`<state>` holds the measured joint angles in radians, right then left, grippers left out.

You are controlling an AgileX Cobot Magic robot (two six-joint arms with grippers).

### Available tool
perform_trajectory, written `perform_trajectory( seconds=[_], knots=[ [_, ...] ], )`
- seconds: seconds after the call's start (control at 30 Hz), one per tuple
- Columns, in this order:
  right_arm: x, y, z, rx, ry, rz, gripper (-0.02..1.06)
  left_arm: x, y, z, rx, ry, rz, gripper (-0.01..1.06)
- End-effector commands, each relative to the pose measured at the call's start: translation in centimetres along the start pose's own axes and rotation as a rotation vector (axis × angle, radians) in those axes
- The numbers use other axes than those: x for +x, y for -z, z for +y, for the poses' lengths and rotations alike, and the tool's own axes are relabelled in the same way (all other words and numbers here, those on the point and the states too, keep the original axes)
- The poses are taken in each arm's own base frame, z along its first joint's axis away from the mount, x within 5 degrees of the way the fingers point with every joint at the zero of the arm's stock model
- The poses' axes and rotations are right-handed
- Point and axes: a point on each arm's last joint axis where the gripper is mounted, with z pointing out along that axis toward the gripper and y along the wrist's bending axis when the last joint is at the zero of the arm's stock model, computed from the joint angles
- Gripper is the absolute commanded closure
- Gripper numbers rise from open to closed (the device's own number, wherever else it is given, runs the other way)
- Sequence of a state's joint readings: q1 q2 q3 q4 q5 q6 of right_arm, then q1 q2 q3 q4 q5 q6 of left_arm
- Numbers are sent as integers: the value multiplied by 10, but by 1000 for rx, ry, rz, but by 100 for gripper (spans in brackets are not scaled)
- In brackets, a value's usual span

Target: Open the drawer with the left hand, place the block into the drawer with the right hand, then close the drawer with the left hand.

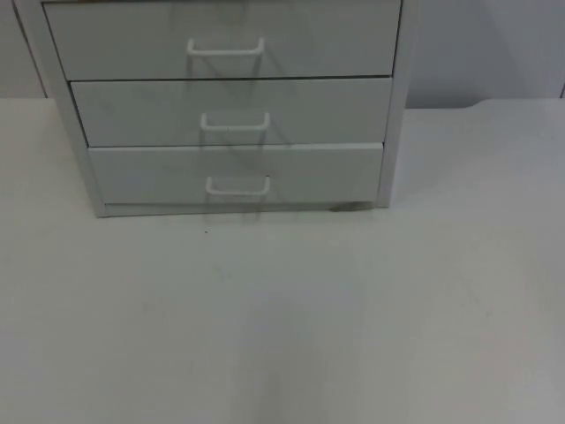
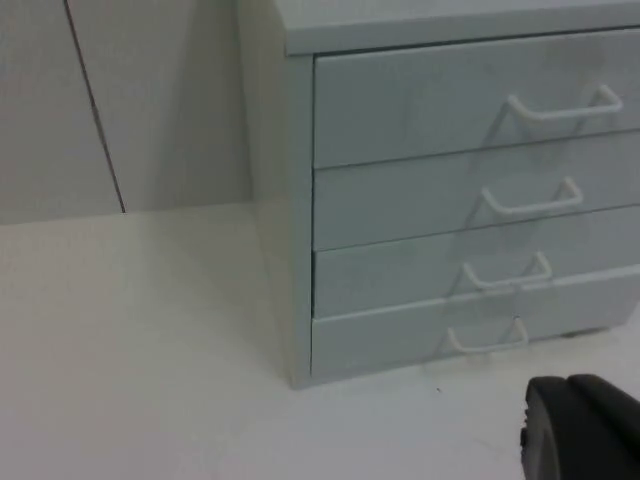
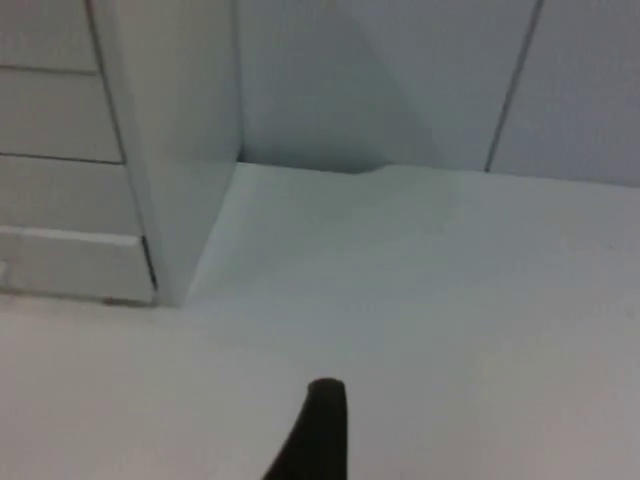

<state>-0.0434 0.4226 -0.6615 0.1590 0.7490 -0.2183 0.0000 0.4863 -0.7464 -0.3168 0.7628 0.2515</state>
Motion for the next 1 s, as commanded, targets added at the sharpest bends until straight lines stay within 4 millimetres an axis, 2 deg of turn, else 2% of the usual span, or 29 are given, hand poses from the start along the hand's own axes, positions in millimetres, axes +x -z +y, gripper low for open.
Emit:
perform_trajectory(
  seconds=[0.0,0.13,0.23,0.4,0.43,0.6,0.63,0.7,0.8,0.97],
  knots=[
    [7,6,-5,63,-32,20,28,4,6,-2,2,-12,7,105],
    [14,22,-4,88,-61,-21,29,13,24,-3,-23,-7,1,105],
    [18,24,-2,68,-51,-45,29,17,36,-4,-50,-11,-30,105],
    [35,21,4,-89,97,-23,29,32,64,-7,-86,-27,-91,105],
    [35,21,4,-89,97,-23,29,32,64,-7,-86,-27,-91,105],
    [46,36,2,-131,63,-31,29,52,87,-10,-117,-60,-143,105],
    [46,36,2,-131,63,-31,29,52,87,-10,-117,-60,-143,105],
    [53,46,-1,-118,70,-51,29,69,87,-10,-117,-50,-159,105],
    [65,59,-3,-122,83,-73,29,85,70,-7,-116,-32,-57,105],
    [76,62,-1,-159,81,12,29,87,70,-6,-122,-35,-29,105]
  ],
)
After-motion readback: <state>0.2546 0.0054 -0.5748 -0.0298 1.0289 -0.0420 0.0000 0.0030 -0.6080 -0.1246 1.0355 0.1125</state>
